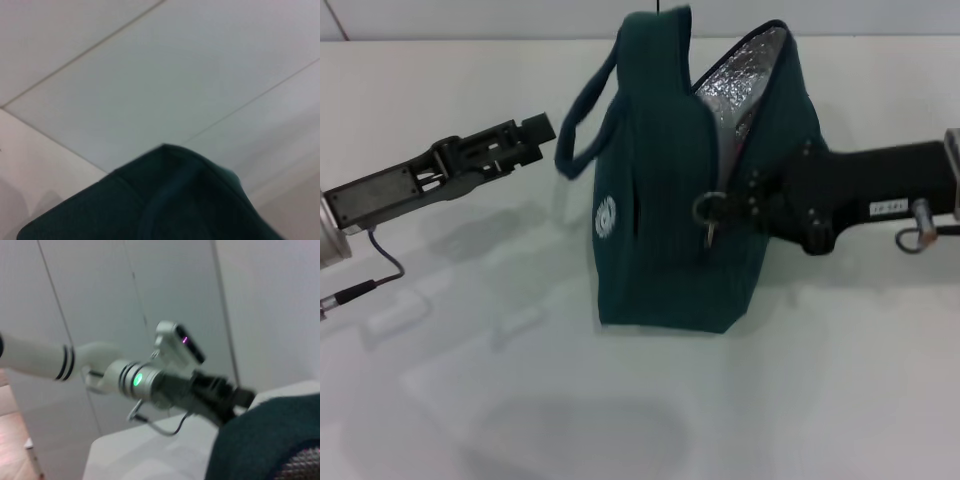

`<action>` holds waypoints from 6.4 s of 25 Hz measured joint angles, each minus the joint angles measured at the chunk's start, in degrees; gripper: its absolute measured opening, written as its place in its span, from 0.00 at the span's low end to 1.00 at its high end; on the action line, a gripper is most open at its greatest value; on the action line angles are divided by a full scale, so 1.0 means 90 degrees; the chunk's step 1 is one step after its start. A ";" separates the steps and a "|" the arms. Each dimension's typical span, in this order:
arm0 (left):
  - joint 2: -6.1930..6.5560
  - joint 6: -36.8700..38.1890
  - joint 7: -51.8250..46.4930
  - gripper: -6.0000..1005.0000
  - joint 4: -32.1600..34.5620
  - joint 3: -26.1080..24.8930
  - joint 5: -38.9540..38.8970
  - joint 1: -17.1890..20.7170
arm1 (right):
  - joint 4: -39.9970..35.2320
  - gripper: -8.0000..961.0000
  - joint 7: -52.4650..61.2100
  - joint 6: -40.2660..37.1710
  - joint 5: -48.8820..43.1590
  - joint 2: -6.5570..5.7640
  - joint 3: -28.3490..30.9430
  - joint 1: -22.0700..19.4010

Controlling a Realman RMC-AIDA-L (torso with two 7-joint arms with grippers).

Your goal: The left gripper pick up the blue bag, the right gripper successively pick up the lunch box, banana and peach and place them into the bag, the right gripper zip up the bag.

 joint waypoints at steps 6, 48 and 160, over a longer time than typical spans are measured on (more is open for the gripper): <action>-0.0019 0.0008 0.0172 0.76 -0.0034 0.0001 -0.0116 0.0041 | 0.0091 0.02 0.0225 -0.0048 -0.0587 0.0015 -0.0006 0.0267; -0.0082 0.0291 0.0888 0.76 0.0001 -0.0071 -0.0108 0.0322 | -0.0667 0.02 0.1546 0.0369 -0.1349 -0.0200 0.1110 0.1973; -0.0297 0.0639 0.5451 0.07 -0.0713 0.1046 0.0172 0.0256 | 0.1122 0.02 0.2146 0.0402 -0.0498 -0.0146 0.0960 0.2234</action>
